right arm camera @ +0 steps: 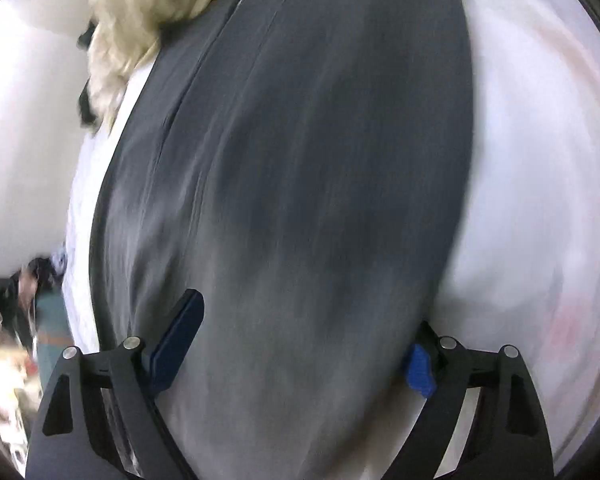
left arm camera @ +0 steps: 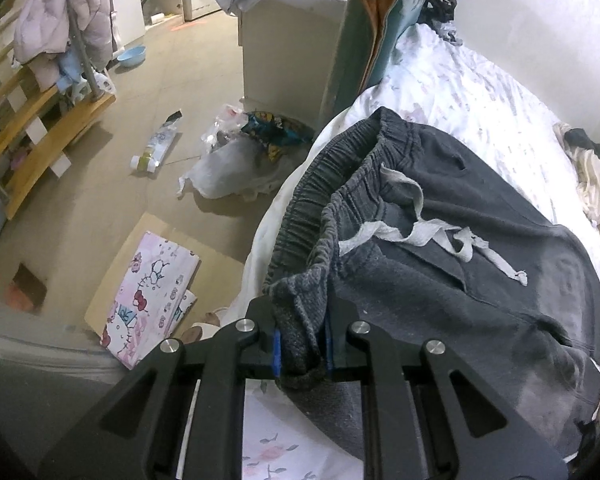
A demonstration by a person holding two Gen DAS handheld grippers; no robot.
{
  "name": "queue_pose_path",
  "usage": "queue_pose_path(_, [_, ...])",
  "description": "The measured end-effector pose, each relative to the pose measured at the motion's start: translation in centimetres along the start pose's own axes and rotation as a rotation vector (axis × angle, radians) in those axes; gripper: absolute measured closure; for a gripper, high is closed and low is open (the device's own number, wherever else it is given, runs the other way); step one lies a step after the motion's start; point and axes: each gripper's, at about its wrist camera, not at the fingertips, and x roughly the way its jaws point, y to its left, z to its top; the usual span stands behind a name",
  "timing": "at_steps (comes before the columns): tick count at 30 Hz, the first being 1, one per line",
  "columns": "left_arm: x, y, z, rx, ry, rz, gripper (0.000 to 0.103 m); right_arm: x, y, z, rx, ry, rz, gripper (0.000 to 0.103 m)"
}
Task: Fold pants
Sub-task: 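Grasp the waistband with the left gripper while the right gripper grasps the leg hem, then lift the waistband with the left gripper while the right gripper lifts the hem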
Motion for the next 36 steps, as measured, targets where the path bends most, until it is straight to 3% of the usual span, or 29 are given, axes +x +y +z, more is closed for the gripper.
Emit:
queue_pose_path(3, [0.0,-0.2,0.0,0.01,-0.007,0.007,0.091,-0.8,0.0,4.5,-0.018,-0.103,-0.09,0.019])
queue_pose_path(9, [0.5,-0.1,0.0,0.012,0.01,0.023,0.091,-1.5,-3.8,12.8,0.136,-0.173,-0.164,0.053])
queue_pose_path(11, [0.6,-0.3,0.0,0.012,0.013,0.031,0.091,-1.5,-4.8,14.7,0.139,-0.161,-0.226,0.081])
queue_pose_path(12, [0.6,-0.4,0.0,0.01,0.014,0.036,0.091,-1.9,-5.3,15.7,0.136,-0.163,-0.248,0.086])
queue_pose_path(13, [0.5,-0.4,0.0,0.008,0.017,0.042,0.091,-2.4,-5.6,16.3,0.142,-0.177,-0.258,0.099])
queue_pose_path(16, [0.5,-0.5,0.2,-0.013,0.028,0.037,0.091,-4.8,-5.4,18.0,0.13,-0.251,-0.251,0.102])
queue_pose_path(22, [-0.5,0.3,1.7,-0.07,0.062,-0.038,0.091,-10.2,-0.3,19.1,0.049,-0.378,-0.135,0.102])
queue_pose_path(26, [0.0,1.5,3.3,-0.139,0.118,-0.07,0.091,-12.9,3.9,19.6,-0.027,-0.385,-0.079,0.102])
queue_pose_path(28, [0.1,1.6,4.6,-0.152,0.137,-0.083,0.091,-13.8,7.2,20.2,-0.131,-0.39,-0.092,0.102])
queue_pose_path(36, [2.0,-2.0,10.6,-0.121,0.203,-0.077,0.09,-10.4,15.5,22.7,-0.293,-0.345,-0.153,0.102])
